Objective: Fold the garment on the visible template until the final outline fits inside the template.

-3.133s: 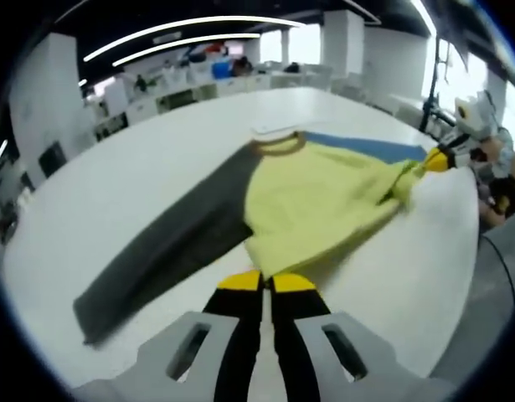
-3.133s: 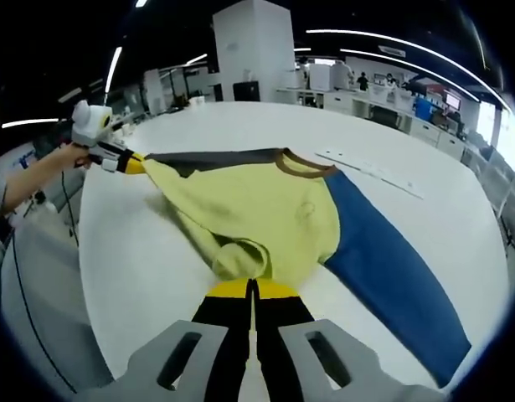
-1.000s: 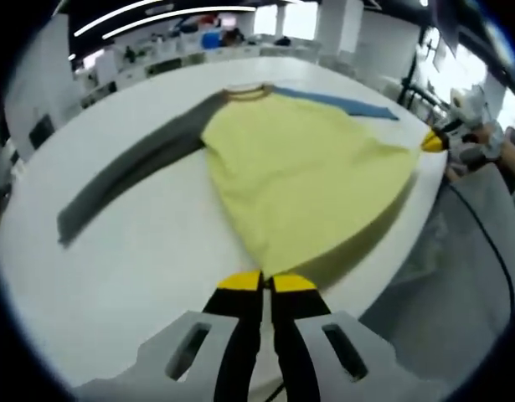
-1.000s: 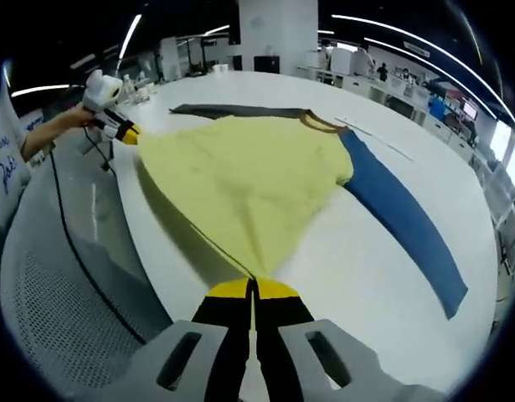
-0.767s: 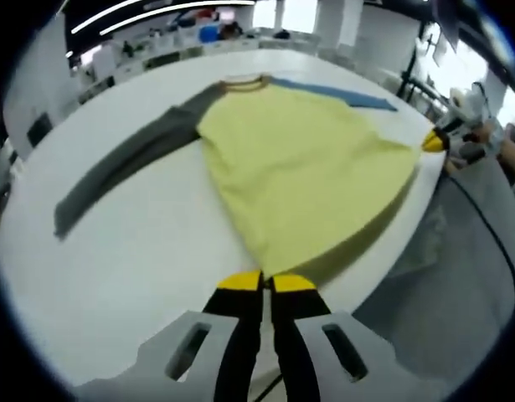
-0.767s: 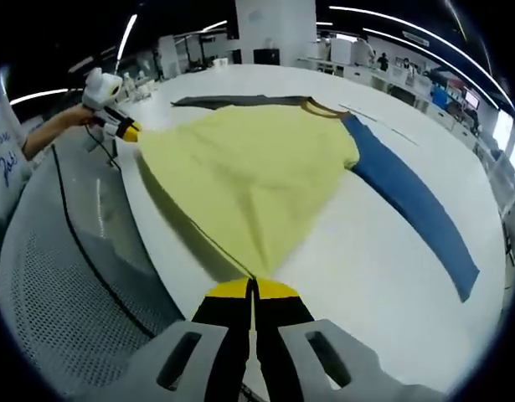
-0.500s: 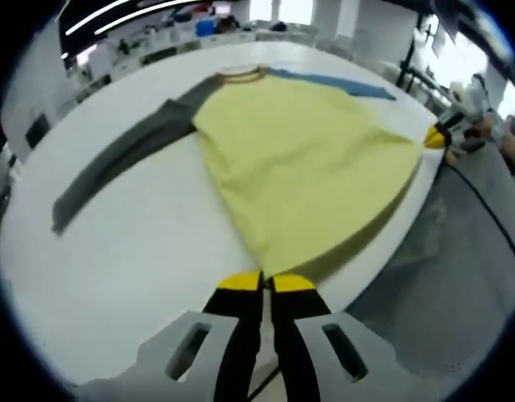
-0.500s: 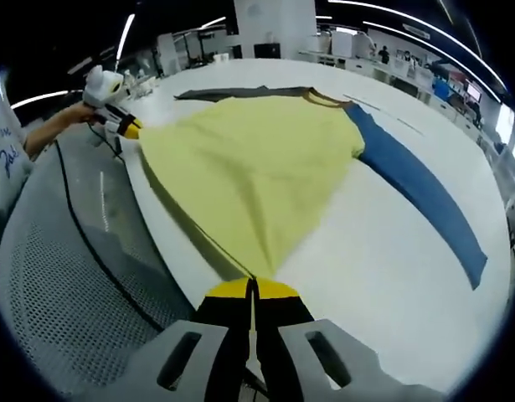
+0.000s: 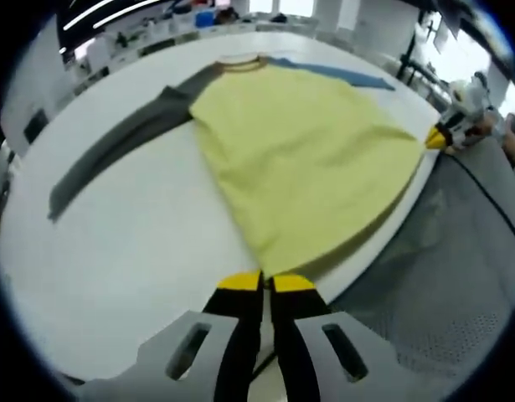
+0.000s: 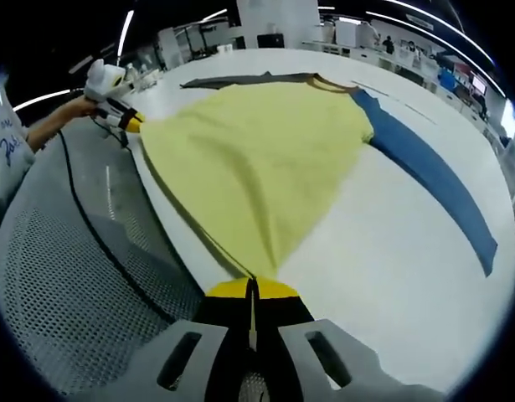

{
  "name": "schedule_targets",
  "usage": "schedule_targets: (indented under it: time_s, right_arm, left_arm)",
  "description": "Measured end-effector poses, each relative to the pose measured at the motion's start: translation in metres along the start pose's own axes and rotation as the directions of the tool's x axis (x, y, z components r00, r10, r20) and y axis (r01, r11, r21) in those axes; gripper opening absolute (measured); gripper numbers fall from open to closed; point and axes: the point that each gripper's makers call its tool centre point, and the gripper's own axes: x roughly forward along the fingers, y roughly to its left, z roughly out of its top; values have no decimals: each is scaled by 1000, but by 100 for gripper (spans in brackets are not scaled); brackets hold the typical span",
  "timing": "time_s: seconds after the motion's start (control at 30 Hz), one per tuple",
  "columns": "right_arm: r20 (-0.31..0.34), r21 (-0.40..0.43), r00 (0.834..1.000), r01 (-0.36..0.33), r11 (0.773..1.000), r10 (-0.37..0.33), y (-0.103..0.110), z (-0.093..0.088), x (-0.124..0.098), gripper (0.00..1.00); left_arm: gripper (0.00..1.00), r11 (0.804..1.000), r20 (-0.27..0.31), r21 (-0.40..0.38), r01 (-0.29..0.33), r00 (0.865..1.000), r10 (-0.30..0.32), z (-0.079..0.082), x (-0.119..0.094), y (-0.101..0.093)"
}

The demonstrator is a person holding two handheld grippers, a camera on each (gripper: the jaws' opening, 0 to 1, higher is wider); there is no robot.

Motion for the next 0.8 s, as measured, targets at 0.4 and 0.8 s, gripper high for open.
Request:
schedule_targets:
  time_s: [0.4, 0.8]
  right_arm:
    - [-16, 13, 1000, -17, 1000, 17, 6, -6, 2, 1]
    - [-24, 9, 1000, -18, 1000, 18, 7, -6, 3, 1]
  left_arm:
    - [0, 1000, -42, 9, 1, 999, -1, -11, 3, 0]
    - [0, 1000, -63, 22, 12, 998, -10, -11, 3, 0]
